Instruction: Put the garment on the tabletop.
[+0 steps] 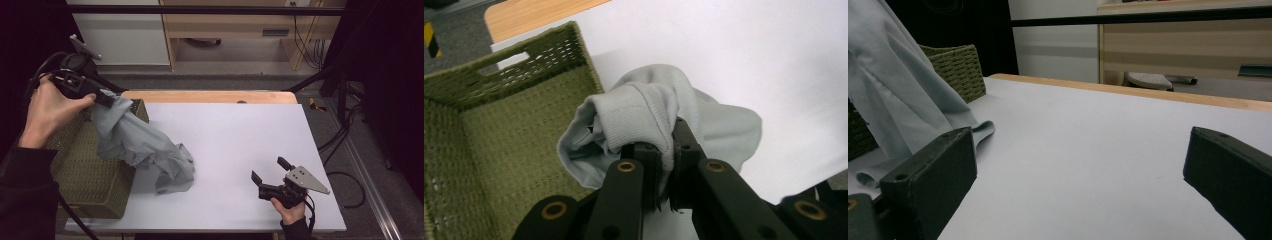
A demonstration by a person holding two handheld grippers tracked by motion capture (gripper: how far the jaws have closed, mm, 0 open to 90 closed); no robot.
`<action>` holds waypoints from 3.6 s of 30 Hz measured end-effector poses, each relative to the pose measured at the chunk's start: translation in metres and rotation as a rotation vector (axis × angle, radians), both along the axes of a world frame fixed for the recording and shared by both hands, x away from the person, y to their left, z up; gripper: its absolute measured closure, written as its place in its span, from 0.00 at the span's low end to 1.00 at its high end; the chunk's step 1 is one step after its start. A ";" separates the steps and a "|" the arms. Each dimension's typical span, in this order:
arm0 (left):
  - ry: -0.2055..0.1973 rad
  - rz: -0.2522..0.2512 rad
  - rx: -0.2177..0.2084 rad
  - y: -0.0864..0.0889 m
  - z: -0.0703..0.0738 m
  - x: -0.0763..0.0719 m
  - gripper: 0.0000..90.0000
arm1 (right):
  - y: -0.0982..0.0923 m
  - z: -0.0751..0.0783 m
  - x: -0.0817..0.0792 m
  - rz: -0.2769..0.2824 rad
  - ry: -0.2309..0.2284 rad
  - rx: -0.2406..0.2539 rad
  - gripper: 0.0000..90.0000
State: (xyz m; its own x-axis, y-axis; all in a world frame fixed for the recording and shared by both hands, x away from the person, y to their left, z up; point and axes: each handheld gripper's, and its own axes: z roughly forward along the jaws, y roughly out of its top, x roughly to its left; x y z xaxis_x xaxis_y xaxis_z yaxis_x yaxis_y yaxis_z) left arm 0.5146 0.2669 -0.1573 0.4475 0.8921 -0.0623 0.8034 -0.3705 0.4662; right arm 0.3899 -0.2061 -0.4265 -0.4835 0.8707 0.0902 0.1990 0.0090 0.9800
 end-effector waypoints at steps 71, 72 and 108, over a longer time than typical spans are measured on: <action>-0.040 -0.501 -0.044 -0.225 -0.092 -0.002 0.94 | -0.008 0.004 -0.006 -0.003 0.008 0.028 0.01; -0.028 -0.504 -0.051 -0.225 -0.098 -0.002 0.94 | -0.008 0.004 -0.005 0.001 0.006 0.028 0.01; -0.082 -0.478 -0.133 -0.211 -0.180 -0.005 0.20 | -0.006 -0.001 -0.002 -0.003 0.028 0.032 0.01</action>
